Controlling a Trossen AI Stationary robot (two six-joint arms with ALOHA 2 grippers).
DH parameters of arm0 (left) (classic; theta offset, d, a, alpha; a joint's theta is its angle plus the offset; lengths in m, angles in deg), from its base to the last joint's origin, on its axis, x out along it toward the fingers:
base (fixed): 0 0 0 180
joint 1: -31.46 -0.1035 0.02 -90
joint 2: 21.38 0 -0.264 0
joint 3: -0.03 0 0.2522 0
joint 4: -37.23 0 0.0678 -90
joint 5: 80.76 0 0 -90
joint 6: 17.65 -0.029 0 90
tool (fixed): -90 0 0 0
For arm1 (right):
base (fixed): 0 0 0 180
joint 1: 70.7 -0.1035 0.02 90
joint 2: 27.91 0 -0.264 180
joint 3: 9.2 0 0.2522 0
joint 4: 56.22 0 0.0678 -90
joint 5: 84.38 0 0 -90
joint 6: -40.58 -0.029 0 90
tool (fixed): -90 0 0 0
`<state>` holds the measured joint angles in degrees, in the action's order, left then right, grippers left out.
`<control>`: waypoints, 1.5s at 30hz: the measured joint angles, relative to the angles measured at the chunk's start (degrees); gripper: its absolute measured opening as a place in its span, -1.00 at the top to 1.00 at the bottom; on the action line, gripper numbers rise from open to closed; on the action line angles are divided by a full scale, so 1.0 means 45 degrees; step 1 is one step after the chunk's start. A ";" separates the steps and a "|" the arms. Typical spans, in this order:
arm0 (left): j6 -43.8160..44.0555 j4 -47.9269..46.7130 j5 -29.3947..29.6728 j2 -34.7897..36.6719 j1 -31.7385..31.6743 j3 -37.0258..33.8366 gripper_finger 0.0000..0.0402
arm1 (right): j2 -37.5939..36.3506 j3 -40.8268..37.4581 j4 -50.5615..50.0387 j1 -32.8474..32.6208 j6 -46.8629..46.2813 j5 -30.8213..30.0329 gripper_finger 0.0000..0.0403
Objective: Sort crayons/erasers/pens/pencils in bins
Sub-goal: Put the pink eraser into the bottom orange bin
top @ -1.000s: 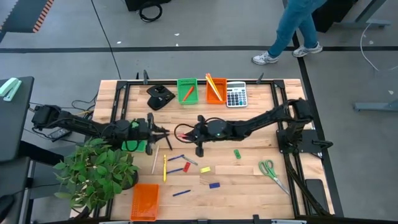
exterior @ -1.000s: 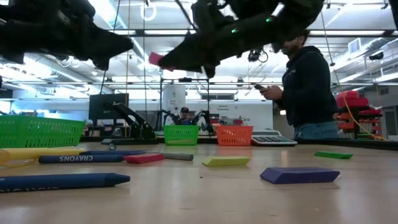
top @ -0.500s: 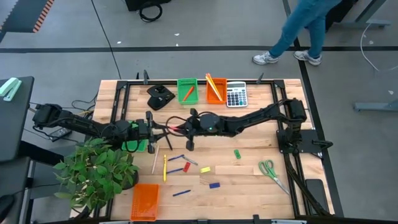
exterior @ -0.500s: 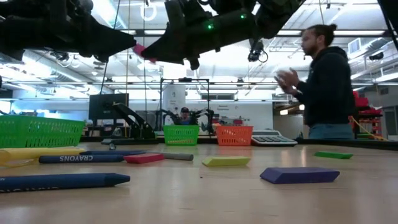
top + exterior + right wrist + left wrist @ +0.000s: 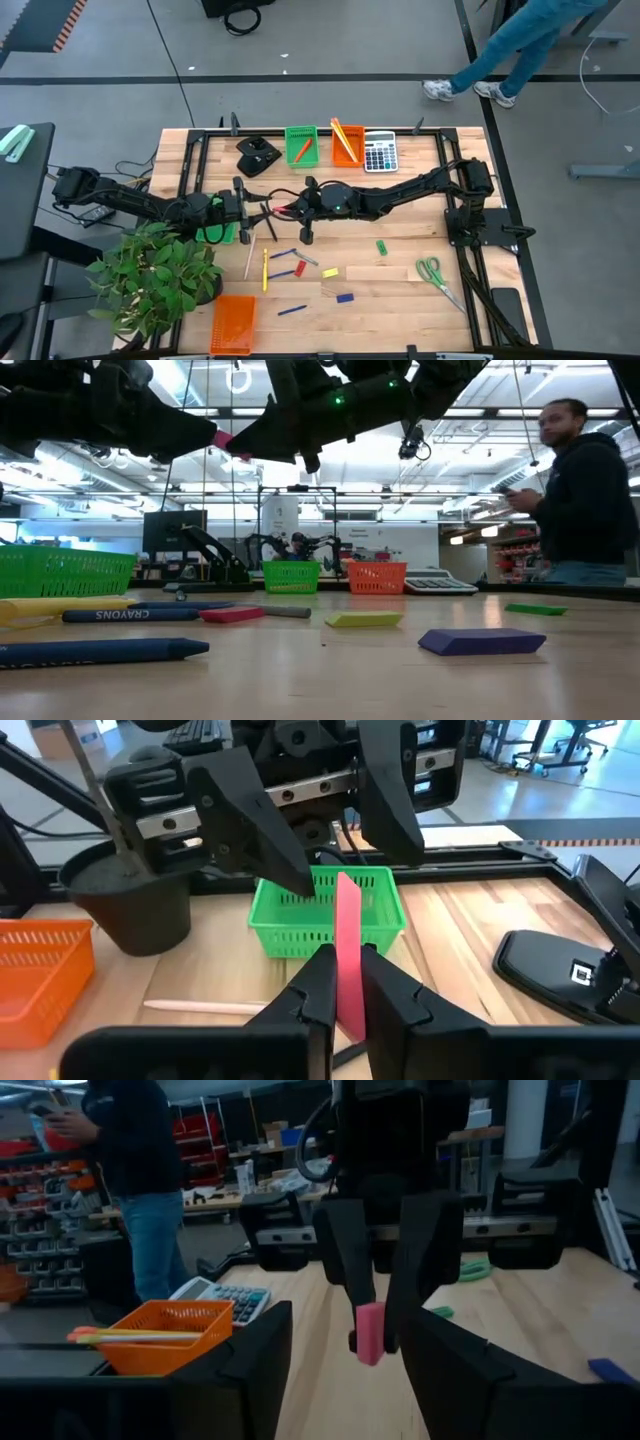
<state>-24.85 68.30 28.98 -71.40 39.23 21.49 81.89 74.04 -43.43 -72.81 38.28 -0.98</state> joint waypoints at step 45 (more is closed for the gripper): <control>0.0447 0.1705 0.0058 -0.3293 -0.0466 0.1030 0.87 | 0.0005 -0.0029 -0.0069 0.0607 0.0451 0.0521 0.80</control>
<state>-22.84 75.98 29.25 -86.22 37.13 26.13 81.91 73.91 -43.74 -70.08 40.31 1.36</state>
